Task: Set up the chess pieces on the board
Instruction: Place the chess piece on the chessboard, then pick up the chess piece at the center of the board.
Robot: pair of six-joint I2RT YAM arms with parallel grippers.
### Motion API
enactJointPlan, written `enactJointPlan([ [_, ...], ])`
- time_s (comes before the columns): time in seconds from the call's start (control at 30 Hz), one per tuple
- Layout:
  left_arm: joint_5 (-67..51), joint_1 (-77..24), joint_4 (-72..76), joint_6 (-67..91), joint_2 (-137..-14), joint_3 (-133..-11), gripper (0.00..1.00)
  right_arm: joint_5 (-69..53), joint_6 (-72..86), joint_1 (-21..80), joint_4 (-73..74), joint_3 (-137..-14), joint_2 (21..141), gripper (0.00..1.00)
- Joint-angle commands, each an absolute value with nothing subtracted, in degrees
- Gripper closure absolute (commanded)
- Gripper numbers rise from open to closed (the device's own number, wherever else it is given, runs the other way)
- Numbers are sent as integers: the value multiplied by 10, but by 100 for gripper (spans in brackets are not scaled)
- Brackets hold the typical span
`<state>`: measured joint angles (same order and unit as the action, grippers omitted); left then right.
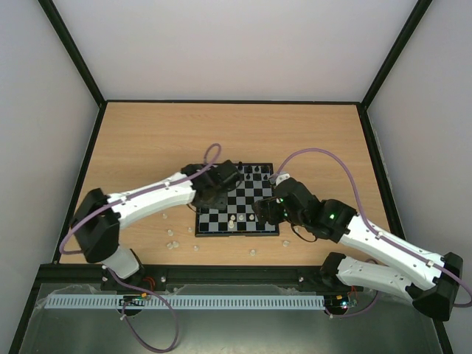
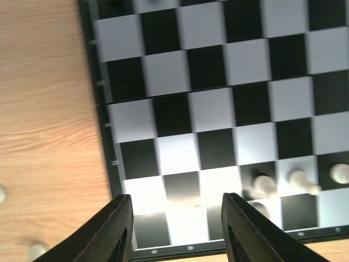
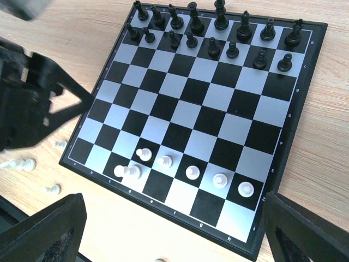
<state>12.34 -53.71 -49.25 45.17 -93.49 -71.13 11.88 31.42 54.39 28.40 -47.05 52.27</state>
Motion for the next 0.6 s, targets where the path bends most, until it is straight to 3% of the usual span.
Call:
enactJointPlan([
  [0.0, 127, -501, -514, 480, -883, -643, 52, 110, 306, 542, 289, -464, 510, 11],
  [0.57, 58, -483, -448, 529, -807, -469, 53, 98, 301, 542, 286, -461, 511, 11],
])
